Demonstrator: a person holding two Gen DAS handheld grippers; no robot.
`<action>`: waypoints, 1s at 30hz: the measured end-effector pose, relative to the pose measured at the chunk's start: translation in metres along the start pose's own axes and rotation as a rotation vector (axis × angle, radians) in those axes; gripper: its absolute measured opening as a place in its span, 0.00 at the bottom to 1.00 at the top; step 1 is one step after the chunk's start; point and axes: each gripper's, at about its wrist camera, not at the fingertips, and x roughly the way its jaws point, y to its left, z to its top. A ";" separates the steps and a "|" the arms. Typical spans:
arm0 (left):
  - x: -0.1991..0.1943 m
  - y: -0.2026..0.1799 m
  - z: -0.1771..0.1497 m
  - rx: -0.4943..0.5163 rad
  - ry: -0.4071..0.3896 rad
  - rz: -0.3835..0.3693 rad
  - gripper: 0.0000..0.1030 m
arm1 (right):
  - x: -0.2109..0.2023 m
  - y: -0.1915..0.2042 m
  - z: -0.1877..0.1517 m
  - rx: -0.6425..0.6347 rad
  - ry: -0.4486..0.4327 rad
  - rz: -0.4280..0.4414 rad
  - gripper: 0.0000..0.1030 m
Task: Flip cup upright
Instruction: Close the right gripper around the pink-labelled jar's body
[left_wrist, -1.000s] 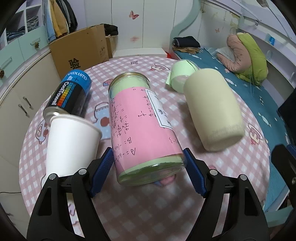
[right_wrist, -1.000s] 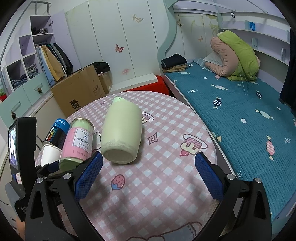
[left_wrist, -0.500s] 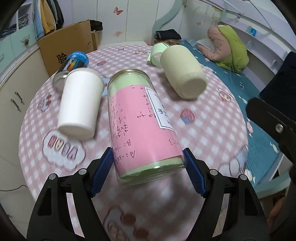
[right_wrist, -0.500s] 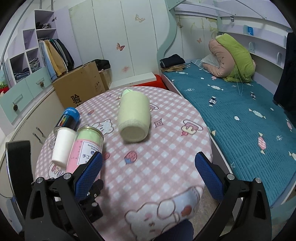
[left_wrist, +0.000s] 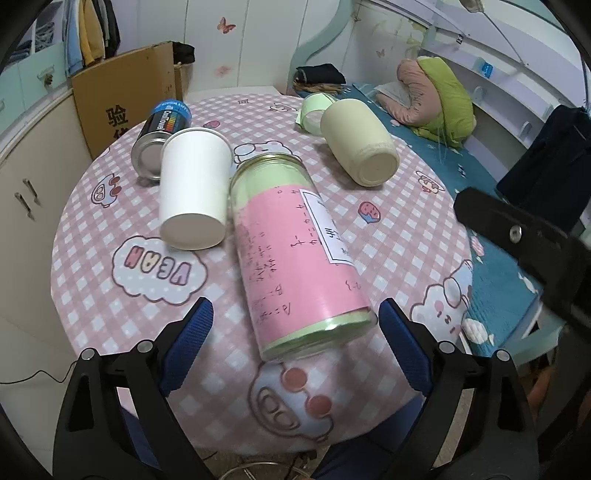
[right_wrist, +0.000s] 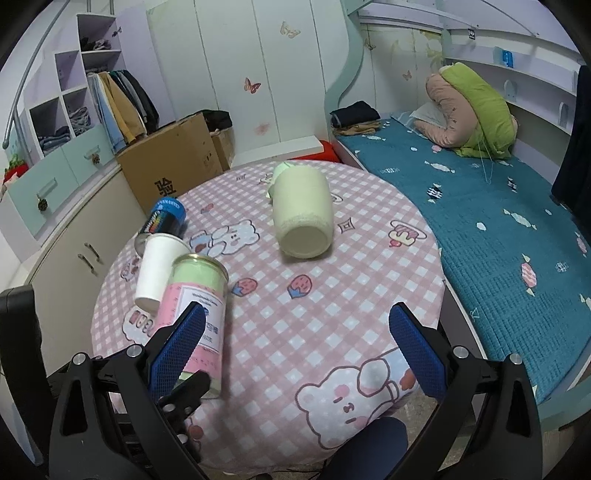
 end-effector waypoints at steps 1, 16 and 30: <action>-0.003 0.004 0.000 0.001 0.004 -0.009 0.89 | -0.001 0.000 0.002 0.004 -0.003 -0.005 0.94; -0.034 0.076 0.010 -0.093 -0.025 -0.133 0.90 | 0.072 0.057 0.023 0.036 0.225 0.243 0.94; -0.013 0.124 0.019 -0.158 -0.002 -0.024 0.90 | 0.136 0.078 0.021 0.032 0.430 0.282 0.92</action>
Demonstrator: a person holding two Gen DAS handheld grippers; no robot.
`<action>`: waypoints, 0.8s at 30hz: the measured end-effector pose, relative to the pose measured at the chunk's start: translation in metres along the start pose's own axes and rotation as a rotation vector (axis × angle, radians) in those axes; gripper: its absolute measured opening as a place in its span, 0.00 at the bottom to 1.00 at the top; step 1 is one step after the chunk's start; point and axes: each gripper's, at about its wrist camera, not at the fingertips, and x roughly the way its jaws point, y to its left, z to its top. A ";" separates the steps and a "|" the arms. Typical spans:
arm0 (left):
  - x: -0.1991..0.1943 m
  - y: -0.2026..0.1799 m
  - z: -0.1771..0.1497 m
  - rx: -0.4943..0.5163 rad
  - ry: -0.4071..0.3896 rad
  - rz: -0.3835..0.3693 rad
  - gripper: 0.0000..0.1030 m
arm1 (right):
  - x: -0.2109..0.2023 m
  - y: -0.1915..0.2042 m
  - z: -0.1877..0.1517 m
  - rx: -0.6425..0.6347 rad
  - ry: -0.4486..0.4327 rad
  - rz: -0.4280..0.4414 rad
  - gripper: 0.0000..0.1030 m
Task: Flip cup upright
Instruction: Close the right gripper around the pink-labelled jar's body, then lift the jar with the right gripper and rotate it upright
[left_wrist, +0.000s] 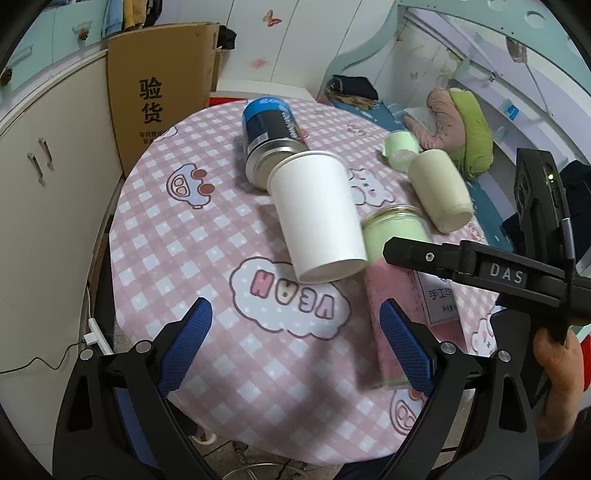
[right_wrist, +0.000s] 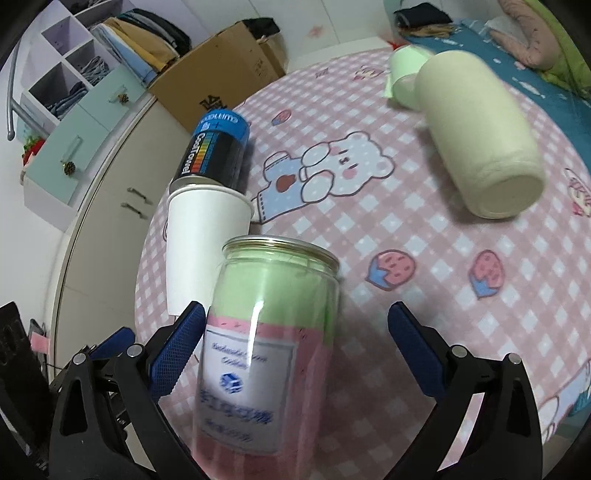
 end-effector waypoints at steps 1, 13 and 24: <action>0.002 0.001 0.002 -0.002 0.004 0.003 0.90 | 0.004 0.001 0.002 -0.002 0.011 0.008 0.90; 0.007 -0.003 0.008 -0.003 -0.001 -0.003 0.90 | -0.018 0.004 0.009 -0.078 -0.089 0.022 0.73; 0.004 -0.012 0.018 -0.030 -0.056 0.046 0.90 | -0.042 0.026 0.004 -0.367 -0.358 -0.275 0.73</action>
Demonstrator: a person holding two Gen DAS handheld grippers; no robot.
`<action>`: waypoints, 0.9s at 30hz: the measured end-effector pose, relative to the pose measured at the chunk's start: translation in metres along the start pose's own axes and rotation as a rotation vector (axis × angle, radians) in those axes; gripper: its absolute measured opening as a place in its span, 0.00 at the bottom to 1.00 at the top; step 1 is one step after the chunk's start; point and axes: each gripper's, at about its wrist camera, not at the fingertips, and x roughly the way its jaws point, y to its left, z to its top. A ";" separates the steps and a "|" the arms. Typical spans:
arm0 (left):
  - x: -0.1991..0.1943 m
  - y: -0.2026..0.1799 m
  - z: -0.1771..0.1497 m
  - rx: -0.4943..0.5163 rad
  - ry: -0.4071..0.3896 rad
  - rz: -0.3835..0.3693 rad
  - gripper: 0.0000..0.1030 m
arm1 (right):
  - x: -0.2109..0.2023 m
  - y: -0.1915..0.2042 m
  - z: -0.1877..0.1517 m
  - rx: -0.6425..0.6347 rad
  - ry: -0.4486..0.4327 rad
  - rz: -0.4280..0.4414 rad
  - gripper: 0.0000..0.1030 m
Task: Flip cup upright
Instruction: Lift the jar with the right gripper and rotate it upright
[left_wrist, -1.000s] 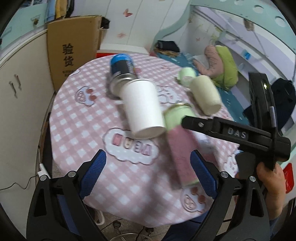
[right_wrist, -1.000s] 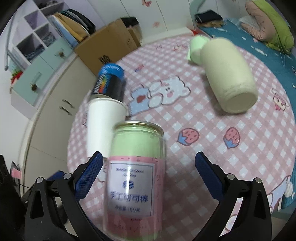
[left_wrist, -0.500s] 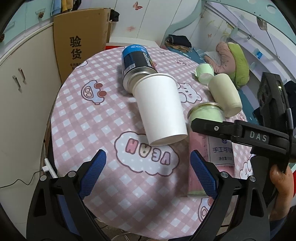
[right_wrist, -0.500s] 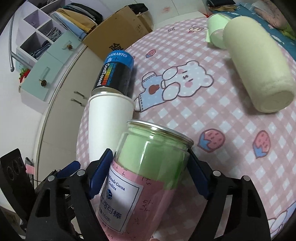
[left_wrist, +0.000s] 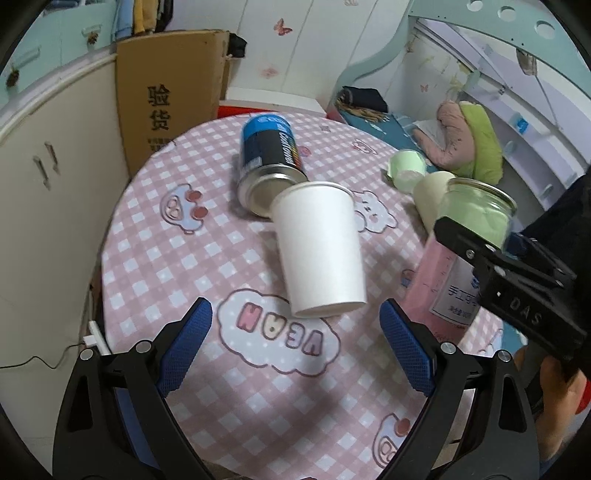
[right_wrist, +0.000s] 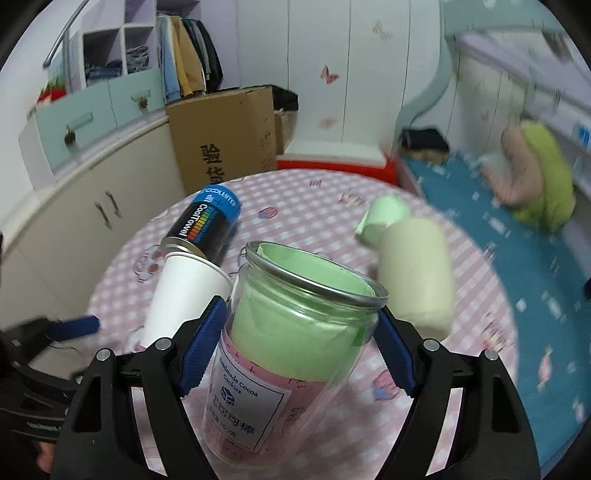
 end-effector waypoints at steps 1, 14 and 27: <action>0.000 0.000 0.000 0.003 -0.008 0.019 0.90 | -0.001 0.001 -0.002 -0.012 -0.014 -0.009 0.73; -0.013 0.012 -0.006 -0.013 -0.020 0.061 0.90 | -0.027 0.009 -0.025 0.017 -0.073 0.026 0.73; -0.051 -0.001 -0.019 0.024 -0.075 0.047 0.90 | -0.064 0.019 -0.032 0.064 -0.102 0.112 0.79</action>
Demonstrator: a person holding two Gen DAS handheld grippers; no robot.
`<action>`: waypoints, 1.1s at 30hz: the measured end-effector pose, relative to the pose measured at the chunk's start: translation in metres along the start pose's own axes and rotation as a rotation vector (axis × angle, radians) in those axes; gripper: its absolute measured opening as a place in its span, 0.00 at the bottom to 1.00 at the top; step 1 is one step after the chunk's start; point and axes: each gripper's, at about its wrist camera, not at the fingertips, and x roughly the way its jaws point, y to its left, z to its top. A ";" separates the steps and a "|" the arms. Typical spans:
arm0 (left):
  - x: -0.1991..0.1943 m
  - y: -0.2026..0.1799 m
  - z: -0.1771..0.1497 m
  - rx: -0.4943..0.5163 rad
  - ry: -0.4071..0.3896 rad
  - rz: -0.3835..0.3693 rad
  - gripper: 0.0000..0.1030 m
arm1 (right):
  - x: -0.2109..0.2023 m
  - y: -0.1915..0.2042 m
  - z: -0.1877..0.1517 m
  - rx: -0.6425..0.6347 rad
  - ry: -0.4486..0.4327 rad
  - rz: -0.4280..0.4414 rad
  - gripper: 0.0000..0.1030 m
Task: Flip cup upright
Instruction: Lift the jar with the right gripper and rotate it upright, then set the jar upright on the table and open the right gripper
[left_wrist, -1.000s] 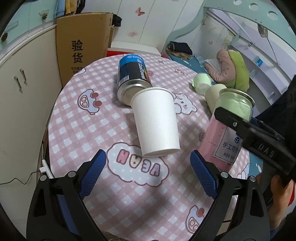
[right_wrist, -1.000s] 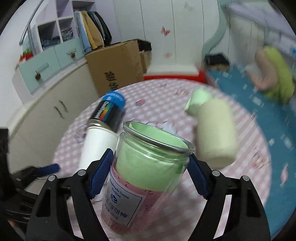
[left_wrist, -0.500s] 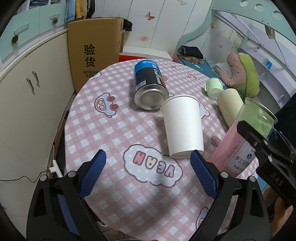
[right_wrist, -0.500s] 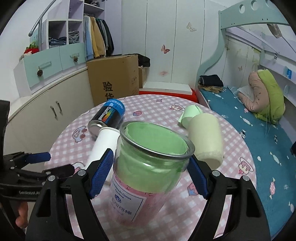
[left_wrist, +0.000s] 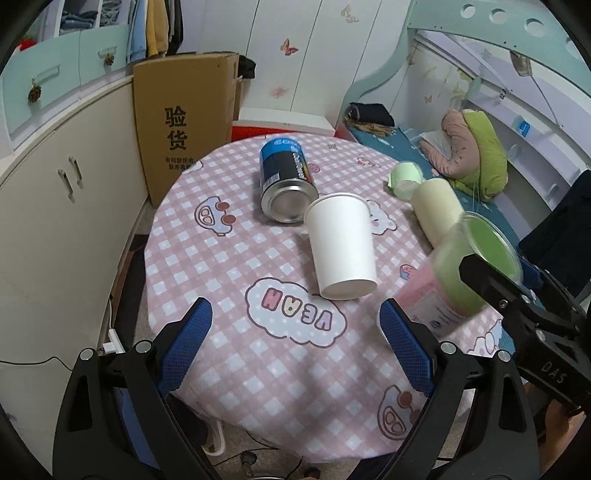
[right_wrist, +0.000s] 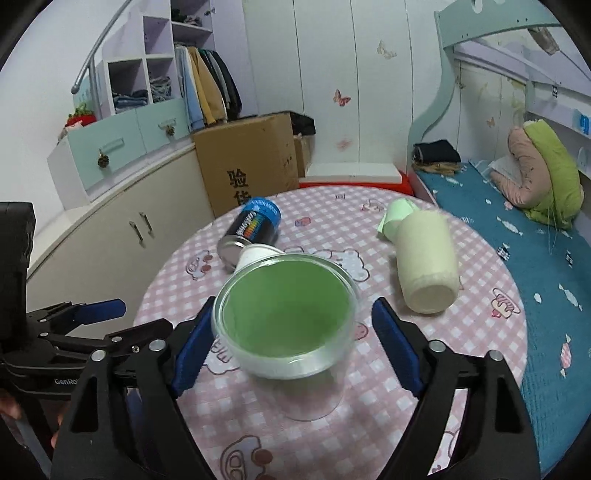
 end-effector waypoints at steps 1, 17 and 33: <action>-0.004 -0.001 -0.001 0.002 -0.008 0.000 0.90 | -0.005 0.001 0.001 0.001 -0.009 0.004 0.79; -0.075 -0.034 -0.007 0.077 -0.185 0.031 0.90 | -0.098 0.004 -0.003 0.033 -0.133 -0.061 0.85; -0.163 -0.065 -0.028 0.129 -0.429 0.090 0.94 | -0.181 0.027 -0.015 0.009 -0.265 -0.115 0.93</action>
